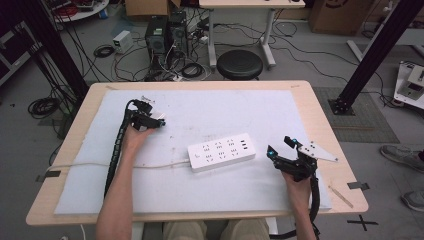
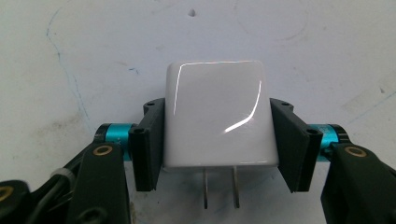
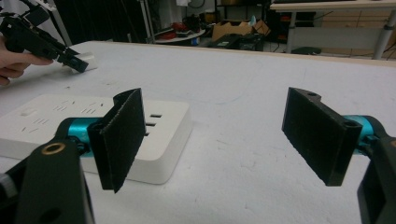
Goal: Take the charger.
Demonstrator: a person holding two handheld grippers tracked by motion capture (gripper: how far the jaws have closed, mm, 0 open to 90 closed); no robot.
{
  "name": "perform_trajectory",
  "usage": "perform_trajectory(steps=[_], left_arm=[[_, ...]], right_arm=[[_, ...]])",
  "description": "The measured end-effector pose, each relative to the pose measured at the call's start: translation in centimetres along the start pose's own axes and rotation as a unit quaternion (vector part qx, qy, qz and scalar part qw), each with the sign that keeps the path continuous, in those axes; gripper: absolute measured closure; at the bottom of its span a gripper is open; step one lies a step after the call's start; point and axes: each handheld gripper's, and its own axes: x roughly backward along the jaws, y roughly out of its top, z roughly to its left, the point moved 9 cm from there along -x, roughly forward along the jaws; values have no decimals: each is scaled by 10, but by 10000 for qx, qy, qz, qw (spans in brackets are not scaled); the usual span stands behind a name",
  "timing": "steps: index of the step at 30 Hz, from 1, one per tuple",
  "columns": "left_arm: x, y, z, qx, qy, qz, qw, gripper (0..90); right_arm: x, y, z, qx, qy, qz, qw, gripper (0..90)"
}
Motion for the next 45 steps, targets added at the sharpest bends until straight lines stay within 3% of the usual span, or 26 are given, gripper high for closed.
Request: perform_trajectory(steps=[16, 17, 20, 23, 27, 33, 34, 40, 45], left_arm=[[1, 1, -3, -80, 51, -4, 10000, 425], [9, 7, -10, -109, 55, -144, 9998, 425], [16, 9, -14, -80, -37, -209, 9997, 425], [34, 12, -26, -126, -78, -375, 9992, 425], [51, 10, -35, -249, -78, -404, 9988, 425], [78, 5, -46, -218, -122, -588, 9980, 425], [85, 3, -51, -295, -125, -577, 9978, 425], [103, 0, -64, -286, -166, -792, 9963, 425], [118, -3, -84, -507, -204, -967, 9938, 425]], right_arm=[[0, 0, 1, 21, 55, -5, 10000, 219], [0, 0, 1, -5, 64, -1, 10000, 219], [-1, 0, 1, -8, 71, 16, 10000, 219], [-2, 0, 2, 7, 120, 38, 9999, 219], [-2, 0, 2, -28, 164, 56, 9998, 219], [-2, 0, 2, -39, 176, 15, 9998, 219], [-1, 0, 2, -51, 184, 42, 9998, 219], [-1, 0, 2, -35, 176, 26, 9998, 219], [-3, 0, 2, -18, 154, 69, 9999, 219]])
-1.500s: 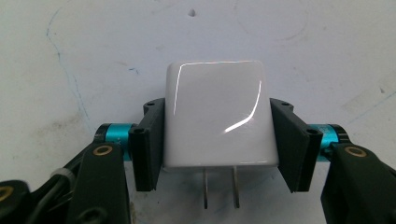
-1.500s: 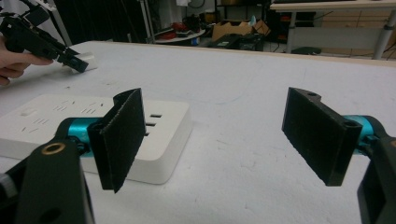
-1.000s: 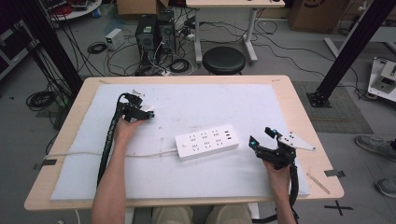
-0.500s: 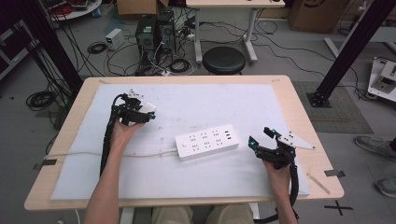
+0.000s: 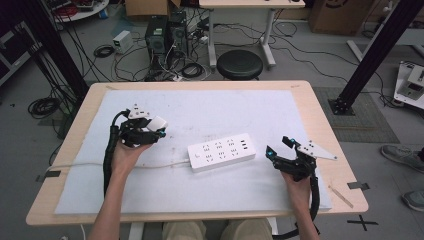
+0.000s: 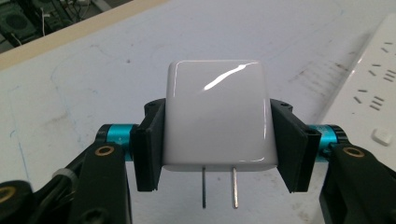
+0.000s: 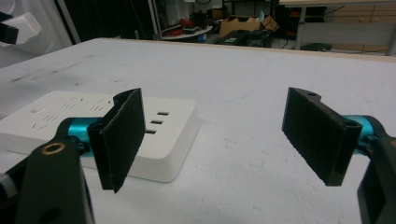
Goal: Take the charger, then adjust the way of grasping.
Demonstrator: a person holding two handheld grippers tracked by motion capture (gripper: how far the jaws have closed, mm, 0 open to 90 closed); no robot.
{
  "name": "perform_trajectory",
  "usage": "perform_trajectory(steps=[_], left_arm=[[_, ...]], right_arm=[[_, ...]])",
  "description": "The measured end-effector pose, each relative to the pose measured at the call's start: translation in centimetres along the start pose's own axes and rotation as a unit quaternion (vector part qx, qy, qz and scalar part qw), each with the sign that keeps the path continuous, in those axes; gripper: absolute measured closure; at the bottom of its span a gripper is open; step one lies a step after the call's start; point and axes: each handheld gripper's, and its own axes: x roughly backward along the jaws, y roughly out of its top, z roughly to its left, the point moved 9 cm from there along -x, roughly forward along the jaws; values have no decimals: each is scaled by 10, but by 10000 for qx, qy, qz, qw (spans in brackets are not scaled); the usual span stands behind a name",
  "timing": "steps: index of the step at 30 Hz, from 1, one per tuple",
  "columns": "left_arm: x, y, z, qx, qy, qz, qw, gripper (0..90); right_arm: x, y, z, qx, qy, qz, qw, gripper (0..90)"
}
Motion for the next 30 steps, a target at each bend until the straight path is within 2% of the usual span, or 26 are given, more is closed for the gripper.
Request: perform_trajectory(steps=[3, 6, 7, 8, 11, 15, 16, 19, 20, 22, 23, 25, 26, 28, 30], left_arm=[[4, 2, -9, -85, -45, -55, 9999, 425], [5, 2, -13, -127, -53, -88, 9999, 425], [10, 5, -23, -242, -52, -250, 9994, 425], [12, 6, -27, -292, -71, -302, 9991, 425], [17, 7, -39, -418, -160, -398, 9982, 425], [21, 9, -47, -487, -193, -481, 9975, 425], [25, 12, -56, -582, -246, -597, 9962, 425], [28, 13, -64, -649, -266, -697, 9951, 425], [30, 13, -78, -743, -281, -872, 9930, 425], [30, 12, -83, -795, -294, -895, 9924, 425], [29, 9, -91, -943, -241, -964, 9906, 425], [29, 9, -91, -943, -241, -964, 9906, 425], [26, 5, -103, -1252, -145, -1060, 9864, 425], [23, 3, -110, -1425, -74, -1155, 9830, 425], [20, 1, -115, -1536, -54, -1195, 9809, 425]], right_arm=[[0, 0, 1, 28, 22, 14, 10000, 219], [0, 0, 1, 21, 21, 14, 10000, 219], [0, 0, 1, 29, 27, 13, 10000, 219], [0, 0, 2, 36, 32, 6, 10000, 219], [0, 0, 2, 48, 24, 16, 10000, 219], [0, -1, 2, 74, -5, 41, 10000, 219], [0, -1, 2, 77, -8, 34, 10000, 219], [0, 0, 2, 89, 9, -22, 10000, 219], [1, 0, 3, 48, 30, -31, 10000, 219], [1, 0, 3, 42, 37, -33, 10000, 219], [1, 1, 4, 74, 62, -65, 9999, 219], [1, 0, 4, 67, 58, -50, 9999, 219], [1, 0, 4, 67, 58, -50, 9999, 219], [0, 1, 7, 145, 103, -57, 9998, 219], [0, 0, 8, 164, 96, -1, 9998, 219]])
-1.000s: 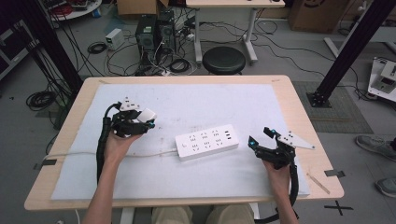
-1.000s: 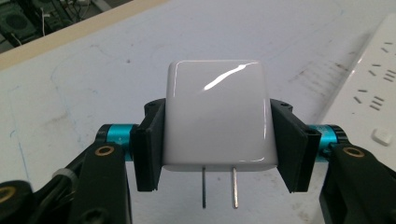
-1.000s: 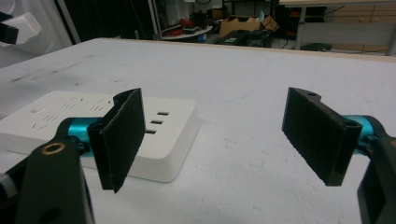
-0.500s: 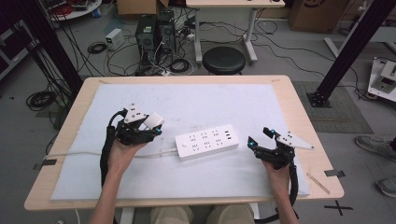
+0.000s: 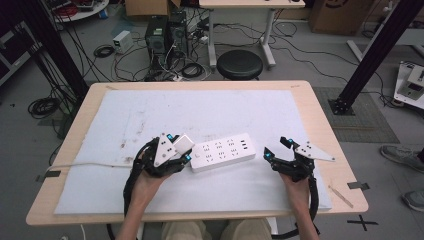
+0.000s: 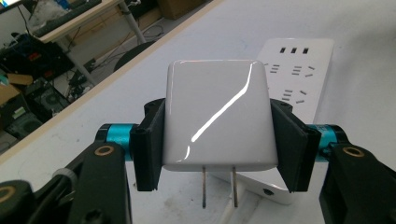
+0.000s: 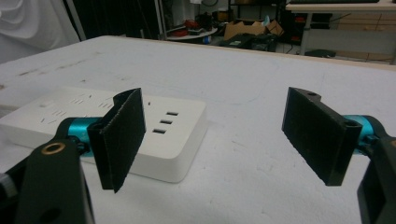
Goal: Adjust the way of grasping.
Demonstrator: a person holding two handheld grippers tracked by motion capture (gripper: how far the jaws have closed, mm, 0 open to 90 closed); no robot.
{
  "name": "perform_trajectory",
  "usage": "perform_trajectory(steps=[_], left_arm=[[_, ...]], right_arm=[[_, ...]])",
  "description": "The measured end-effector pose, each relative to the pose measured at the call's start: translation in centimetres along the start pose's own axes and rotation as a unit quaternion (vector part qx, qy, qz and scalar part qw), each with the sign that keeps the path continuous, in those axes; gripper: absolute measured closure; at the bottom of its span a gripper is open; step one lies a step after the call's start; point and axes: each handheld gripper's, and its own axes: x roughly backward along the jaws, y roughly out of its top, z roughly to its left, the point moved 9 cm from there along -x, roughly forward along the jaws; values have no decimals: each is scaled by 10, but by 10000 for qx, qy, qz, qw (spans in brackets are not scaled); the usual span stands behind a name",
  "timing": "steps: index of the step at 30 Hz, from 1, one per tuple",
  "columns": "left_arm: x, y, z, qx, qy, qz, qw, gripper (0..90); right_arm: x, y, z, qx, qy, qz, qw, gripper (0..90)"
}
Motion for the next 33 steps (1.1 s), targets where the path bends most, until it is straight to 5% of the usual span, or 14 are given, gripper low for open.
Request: perform_trajectory(steps=[7, 11, 12, 14, 16, 17, 20, 21, 23, 26, 27, 29, 32, 33], left_arm=[[-4, 0, -11, -463, 104, -273, 9985, 425], [-6, 1, -18, -1056, 259, -464, 9930, 425], [-6, 1, -18, -1056, 259, -464, 9930, 425], [-10, 1, -25, -1610, 346, -662, 9841, 425], [-11, 1, -26, -1646, 347, -685, 9834, 425], [-15, 1, -31, -1758, 345, -740, 9810, 425], [-16, 1, -33, -1789, 341, -782, 9802, 425], [-20, 4, -38, -1899, 396, -927, 9766, 425], [-21, 5, -41, -1952, 411, -978, 9750, 425], [-25, 12, -54, -2221, 436, -1123, 9675, 425], [-25, 12, -54, -2221, 436, -1123, 9675, 425], [-28, 18, -61, -2453, 481, -1254, 9601, 425], [-29, 19, -63, -2473, 481, -1295, 9590, 425], [-33, 21, -69, -2539, 484, -1348, 9566, 425]], right_arm=[[-2, 1, 2, 66, 38, -2, 10000, 220], [-2, 3, 6, -30, 257, 21, 9997, 222], [-2, 3, 6, -30, 257, 21, 9997, 222], [0, 6, 15, -151, 612, -39, 9980, 230], [1, 8, 22, -239, 796, -65, 9965, 237], [0, 11, 31, -347, 1120, -41, 9931, 249], [-1, 15, 41, -446, 1422, 49, 9888, 249], [-3, 20, 50, -517, 1693, 119, 9841, 249], [-3, 22, 53, -555, 1770, 146, 9825, 249], [-7, 29, 70, -632, 2135, 263, 9745, 248], [-7, 29, 70, -632, 2135, 263, 9745, 248], [-9, 33, 81, -680, 2395, 337, 9679, 248], [-10, 34, 84, -670, 2482, 342, 9658, 248], [-11, 35, 88, -690, 2538, 377, 9641, 249]])
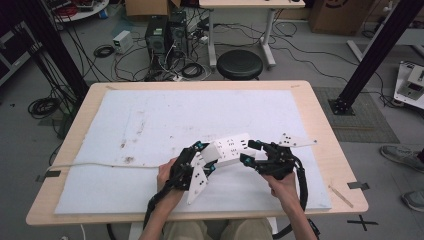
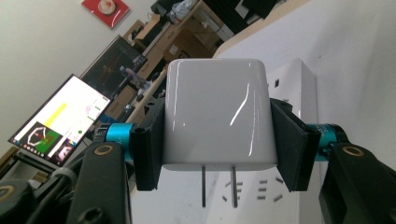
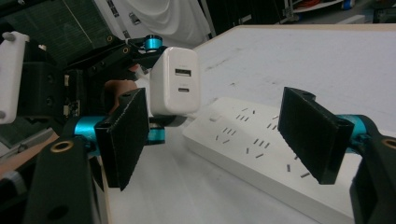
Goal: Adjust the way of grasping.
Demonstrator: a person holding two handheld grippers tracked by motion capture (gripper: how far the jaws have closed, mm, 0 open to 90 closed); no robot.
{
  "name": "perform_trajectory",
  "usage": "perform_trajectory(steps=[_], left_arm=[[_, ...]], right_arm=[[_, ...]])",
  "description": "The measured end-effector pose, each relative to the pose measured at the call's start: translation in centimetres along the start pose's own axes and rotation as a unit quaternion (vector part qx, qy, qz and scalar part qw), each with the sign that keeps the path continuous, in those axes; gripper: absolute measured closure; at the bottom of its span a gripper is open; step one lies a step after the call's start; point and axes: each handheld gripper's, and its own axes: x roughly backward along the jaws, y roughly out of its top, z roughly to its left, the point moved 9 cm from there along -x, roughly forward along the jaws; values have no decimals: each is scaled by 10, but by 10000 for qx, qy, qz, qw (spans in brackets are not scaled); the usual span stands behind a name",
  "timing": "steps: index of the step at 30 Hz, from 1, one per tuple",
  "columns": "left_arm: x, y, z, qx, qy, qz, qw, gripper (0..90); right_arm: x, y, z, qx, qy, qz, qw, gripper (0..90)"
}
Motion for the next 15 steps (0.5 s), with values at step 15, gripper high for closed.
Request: perform_trajectory(steps=[15], left_arm=[[-9, 16, -17, -326, -48, -298, 9990, 425]], right_arm=[[-24, -3, 14, -357, 603, 327, 9970, 253]])
